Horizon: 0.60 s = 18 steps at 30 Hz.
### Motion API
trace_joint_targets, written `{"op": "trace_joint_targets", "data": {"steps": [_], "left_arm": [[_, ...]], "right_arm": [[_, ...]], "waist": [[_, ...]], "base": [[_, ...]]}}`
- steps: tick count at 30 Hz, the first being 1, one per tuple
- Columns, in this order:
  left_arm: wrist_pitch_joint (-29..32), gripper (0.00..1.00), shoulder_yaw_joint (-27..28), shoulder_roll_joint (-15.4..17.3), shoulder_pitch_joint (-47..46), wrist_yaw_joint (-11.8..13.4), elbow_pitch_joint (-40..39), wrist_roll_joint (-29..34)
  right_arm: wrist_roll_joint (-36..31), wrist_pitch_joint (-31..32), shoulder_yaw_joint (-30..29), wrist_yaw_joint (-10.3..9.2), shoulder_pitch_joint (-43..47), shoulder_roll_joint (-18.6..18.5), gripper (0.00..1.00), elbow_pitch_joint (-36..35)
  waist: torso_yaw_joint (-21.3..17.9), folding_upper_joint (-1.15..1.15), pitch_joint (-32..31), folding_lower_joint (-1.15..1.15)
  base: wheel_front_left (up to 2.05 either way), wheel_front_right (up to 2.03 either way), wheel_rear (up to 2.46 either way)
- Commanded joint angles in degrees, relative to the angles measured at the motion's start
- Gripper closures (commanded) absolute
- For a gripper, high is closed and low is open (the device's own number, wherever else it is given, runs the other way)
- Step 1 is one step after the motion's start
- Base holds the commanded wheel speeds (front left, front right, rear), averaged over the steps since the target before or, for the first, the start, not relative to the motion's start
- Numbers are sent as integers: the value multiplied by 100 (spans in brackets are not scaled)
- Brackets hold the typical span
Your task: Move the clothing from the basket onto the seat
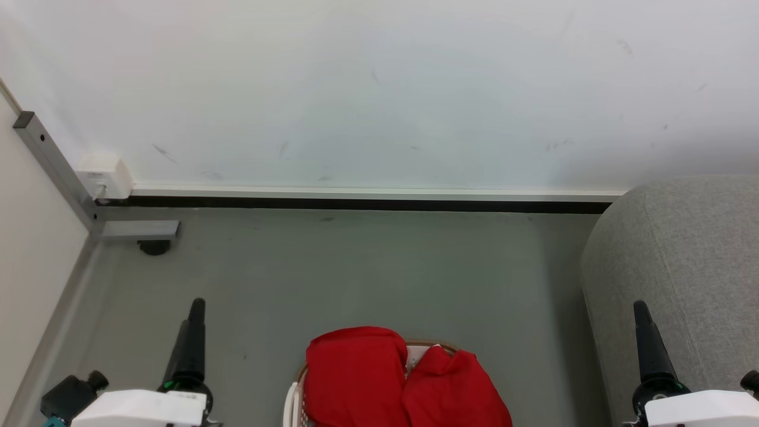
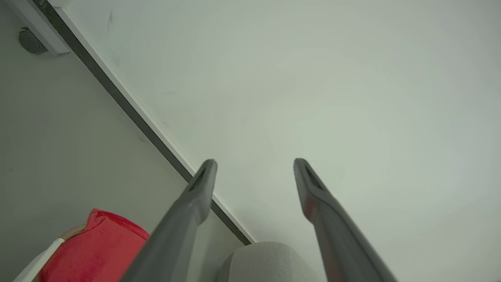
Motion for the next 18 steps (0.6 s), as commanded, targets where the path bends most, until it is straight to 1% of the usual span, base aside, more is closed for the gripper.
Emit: {"op": "trace_joint_targets", "data": {"steps": [1,11,13,18], "left_arm": [[-90,0,-26,91,-119,1,-136,352],[-276,0,-66,118,-103,2,-202,1726],[-316,0,-101,124,-97,2,-201,1952],[-407,0,-156,129,-78,4,-165,2494]], "right_arm": [[-268,-66,10,-4,-137,-63,0,-96],[-1545,-260,16,-4,-150,-70,0,-36],[-1644,-296,-1,-5,-146,-72,0,2],[-2372,-390,38,-5,-184,-75,0,77]], "waist": [[1,0,-1,0],[2,0,-3,0],[1,0,-7,0],[-2,0,-17,0]], "base": [[0,0,0],[0,0,0],[0,0,0],[0,0,0]]}}
